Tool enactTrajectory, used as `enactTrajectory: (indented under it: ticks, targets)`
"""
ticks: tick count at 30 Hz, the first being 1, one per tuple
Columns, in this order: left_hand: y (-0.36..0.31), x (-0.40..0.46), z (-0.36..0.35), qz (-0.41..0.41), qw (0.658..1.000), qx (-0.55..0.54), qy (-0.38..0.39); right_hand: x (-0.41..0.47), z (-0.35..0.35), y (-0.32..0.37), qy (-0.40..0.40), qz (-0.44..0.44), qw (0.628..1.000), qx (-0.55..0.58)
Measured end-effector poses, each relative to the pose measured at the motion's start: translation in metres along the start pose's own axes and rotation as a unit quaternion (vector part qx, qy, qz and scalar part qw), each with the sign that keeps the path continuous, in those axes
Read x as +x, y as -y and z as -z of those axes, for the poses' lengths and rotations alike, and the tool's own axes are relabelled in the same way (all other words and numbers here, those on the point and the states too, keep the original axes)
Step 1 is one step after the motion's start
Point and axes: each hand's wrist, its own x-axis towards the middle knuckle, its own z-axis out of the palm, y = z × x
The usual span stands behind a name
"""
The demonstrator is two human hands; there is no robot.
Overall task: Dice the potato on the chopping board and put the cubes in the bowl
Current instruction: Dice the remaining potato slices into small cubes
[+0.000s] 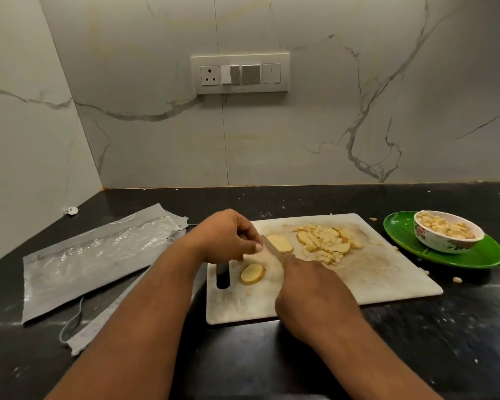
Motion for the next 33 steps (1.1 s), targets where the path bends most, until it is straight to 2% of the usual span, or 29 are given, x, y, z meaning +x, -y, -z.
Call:
enactTrajectory:
  ticks: [4,8,14,19,27,33]
  targets:
    - [-0.004,-0.006,0.005,0.014,0.99,0.104,0.097,-0.011,0.002,-0.018,-0.019,-0.015,0.999,-0.021]
    - [-0.005,-0.006,0.004,0.029,0.983,0.138,0.12,-0.02,0.005,-0.023,-0.02,-0.026,0.999,-0.025]
    - [-0.006,-0.004,0.001,0.019,0.986,0.12,0.111,-0.008,0.003,-0.006,-0.004,0.004,1.0,-0.007]
    - [-0.006,0.0,-0.005,-0.003,0.99,0.098,0.103,0.0,0.007,-0.035,0.004,-0.035,0.999,-0.03]
    - [-0.005,0.01,-0.023,-0.048,0.998,0.05,0.007,-0.009,0.006,-0.054,-0.04,-0.054,0.997,-0.03]
    - [-0.002,0.018,-0.031,-0.034,0.995,0.088,-0.037,-0.006,0.016,-0.039,-0.056,-0.004,0.998,0.006]
